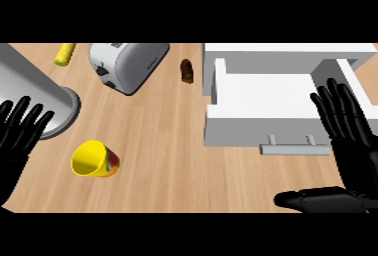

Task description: Pick up the cup, place it into the drawer and close the drawer

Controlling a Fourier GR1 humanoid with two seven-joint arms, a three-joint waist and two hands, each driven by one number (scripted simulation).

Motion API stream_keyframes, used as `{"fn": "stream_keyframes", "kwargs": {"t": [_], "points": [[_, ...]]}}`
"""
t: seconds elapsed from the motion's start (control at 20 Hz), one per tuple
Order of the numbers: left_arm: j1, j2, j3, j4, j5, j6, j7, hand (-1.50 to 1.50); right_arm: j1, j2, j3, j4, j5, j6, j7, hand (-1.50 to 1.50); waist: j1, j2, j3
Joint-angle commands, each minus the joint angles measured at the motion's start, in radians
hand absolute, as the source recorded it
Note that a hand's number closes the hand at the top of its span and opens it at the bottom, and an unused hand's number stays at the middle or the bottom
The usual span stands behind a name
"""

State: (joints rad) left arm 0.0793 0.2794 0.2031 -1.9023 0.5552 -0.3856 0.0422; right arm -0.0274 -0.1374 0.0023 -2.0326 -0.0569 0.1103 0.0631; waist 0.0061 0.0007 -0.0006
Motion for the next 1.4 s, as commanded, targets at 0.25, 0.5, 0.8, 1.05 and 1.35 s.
{"fn": "stream_keyframes", "kwargs": {"t": [0.25,0.5,0.8,1.05,1.35], "points": [[-0.064,0.013,0.040,0.303,-0.090,-0.104,-0.088,-1.50,-0.130,-0.005,-0.029,0.181,0.003,0.028,-0.026,-1.50,-0.004,0.001,0.000],[-0.114,0.048,0.084,0.482,-0.135,-0.168,-0.166,-1.50,-0.115,-0.053,-0.107,0.146,-0.088,0.091,-0.012,-1.50,-0.010,0.000,0.000],[-0.163,0.035,0.075,0.710,-0.309,-0.160,-0.349,-1.50,-0.282,-0.026,-0.095,0.259,-0.003,0.017,-0.009,-1.50,-0.006,0.002,0.000],[-0.218,0.043,0.089,0.900,-0.384,-0.135,-0.455,-1.50,-0.176,-0.023,-0.096,0.169,-0.029,0.050,-0.027,-1.50,-0.010,0.000,0.000],[-0.277,0.058,0.060,1.204,-0.535,-0.125,-0.719,-1.50,-0.156,-0.031,-0.103,0.177,-0.045,0.082,-0.044,-1.50,-0.015,0.001,0.000]]}}
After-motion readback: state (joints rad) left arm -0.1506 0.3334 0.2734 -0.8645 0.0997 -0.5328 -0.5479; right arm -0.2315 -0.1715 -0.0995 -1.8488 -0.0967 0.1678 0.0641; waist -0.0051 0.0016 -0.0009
